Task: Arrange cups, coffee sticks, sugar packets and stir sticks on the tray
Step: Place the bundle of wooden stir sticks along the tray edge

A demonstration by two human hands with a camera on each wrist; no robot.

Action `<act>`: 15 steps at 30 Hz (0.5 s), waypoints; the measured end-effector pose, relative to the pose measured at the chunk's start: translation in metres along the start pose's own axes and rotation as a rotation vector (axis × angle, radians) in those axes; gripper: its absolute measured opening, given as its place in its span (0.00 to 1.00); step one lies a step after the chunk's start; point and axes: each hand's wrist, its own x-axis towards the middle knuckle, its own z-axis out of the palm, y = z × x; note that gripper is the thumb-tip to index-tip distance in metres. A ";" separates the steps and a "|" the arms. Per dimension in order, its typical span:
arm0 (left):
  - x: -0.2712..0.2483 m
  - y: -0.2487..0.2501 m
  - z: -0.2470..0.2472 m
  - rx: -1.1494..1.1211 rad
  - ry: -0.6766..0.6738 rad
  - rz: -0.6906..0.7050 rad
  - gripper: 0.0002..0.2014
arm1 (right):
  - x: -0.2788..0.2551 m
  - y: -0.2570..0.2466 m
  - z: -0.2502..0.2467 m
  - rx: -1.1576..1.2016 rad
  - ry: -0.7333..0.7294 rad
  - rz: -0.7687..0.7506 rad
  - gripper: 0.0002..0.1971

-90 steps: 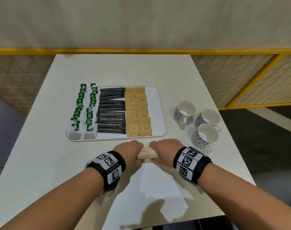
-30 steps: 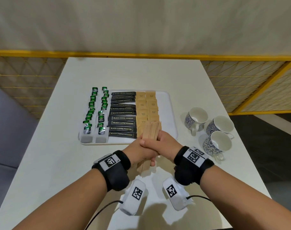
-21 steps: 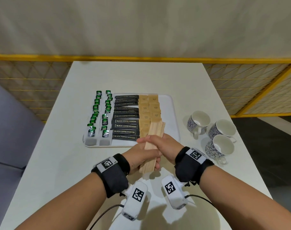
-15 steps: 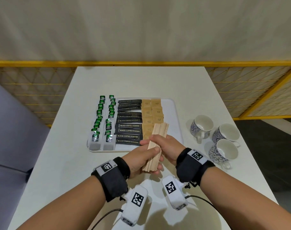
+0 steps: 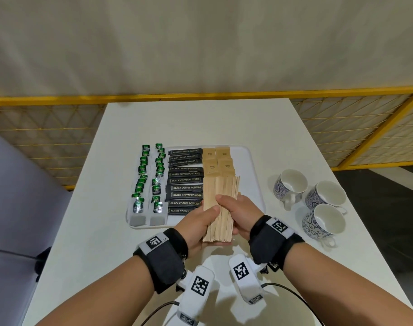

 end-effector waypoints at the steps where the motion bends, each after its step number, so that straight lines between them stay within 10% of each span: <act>1: 0.002 0.000 -0.002 0.009 0.012 0.006 0.13 | 0.001 0.000 -0.001 -0.005 0.032 -0.010 0.10; 15: 0.024 0.007 -0.018 0.261 0.169 0.047 0.09 | 0.020 0.000 0.001 -0.068 0.120 0.021 0.19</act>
